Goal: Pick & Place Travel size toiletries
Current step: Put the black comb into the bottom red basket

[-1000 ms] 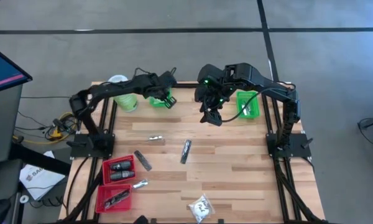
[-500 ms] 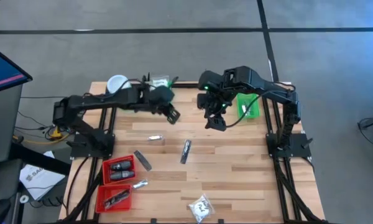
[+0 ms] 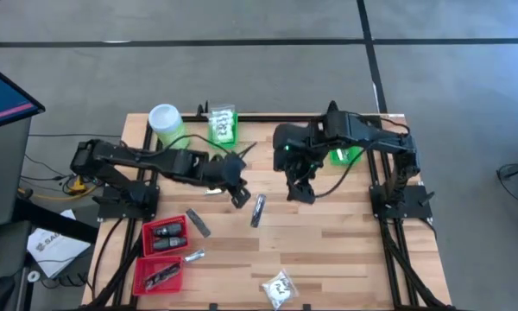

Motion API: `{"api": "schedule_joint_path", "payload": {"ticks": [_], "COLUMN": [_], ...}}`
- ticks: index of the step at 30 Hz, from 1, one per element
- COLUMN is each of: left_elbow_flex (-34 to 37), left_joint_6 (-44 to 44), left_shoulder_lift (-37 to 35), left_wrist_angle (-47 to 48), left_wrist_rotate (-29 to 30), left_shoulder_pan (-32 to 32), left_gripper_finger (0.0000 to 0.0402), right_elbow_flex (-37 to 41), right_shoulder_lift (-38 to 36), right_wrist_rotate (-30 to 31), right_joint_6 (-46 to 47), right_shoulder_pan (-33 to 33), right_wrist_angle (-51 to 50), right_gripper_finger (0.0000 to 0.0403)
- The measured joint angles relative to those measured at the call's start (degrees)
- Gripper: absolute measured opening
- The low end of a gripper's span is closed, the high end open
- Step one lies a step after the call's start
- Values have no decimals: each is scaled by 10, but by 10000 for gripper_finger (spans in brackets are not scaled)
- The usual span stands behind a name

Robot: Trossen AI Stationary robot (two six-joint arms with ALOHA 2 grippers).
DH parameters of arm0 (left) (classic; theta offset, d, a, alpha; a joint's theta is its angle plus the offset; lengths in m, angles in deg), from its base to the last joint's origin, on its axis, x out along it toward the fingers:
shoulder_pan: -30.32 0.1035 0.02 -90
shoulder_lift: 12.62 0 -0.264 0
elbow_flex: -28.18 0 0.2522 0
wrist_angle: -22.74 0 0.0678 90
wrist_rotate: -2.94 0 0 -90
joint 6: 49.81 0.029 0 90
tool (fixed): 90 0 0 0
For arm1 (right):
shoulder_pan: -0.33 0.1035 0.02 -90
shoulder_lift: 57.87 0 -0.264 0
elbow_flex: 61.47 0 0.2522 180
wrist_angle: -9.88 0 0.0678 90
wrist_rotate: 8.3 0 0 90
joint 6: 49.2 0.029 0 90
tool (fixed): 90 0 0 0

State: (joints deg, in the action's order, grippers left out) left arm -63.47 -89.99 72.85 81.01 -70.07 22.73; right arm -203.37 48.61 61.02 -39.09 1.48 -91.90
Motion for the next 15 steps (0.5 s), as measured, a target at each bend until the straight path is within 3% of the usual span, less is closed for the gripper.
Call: {"api": "schedule_joint_path", "payload": {"ticks": [6, 15], "left_elbow_flex": [0, 0], "left_joint_6": [-23, -31], "left_shoulder_lift": [0, 0], "left_wrist_angle": [-5, -25], "left_wrist_rotate": [36, 49], "left_shoulder_pan": [-77, -177], "left_gripper_finger": [0, 0], "right_elbow_flex": [0, 0], "right_shoulder_lift": [0, 9], "right_wrist_rotate": [34, 136], "right_joint_6": [108, 253], "right_shoulder_pan": [73, 201], "right_wrist_angle": [38, 63], "right_gripper_finger": [207, 80]}}
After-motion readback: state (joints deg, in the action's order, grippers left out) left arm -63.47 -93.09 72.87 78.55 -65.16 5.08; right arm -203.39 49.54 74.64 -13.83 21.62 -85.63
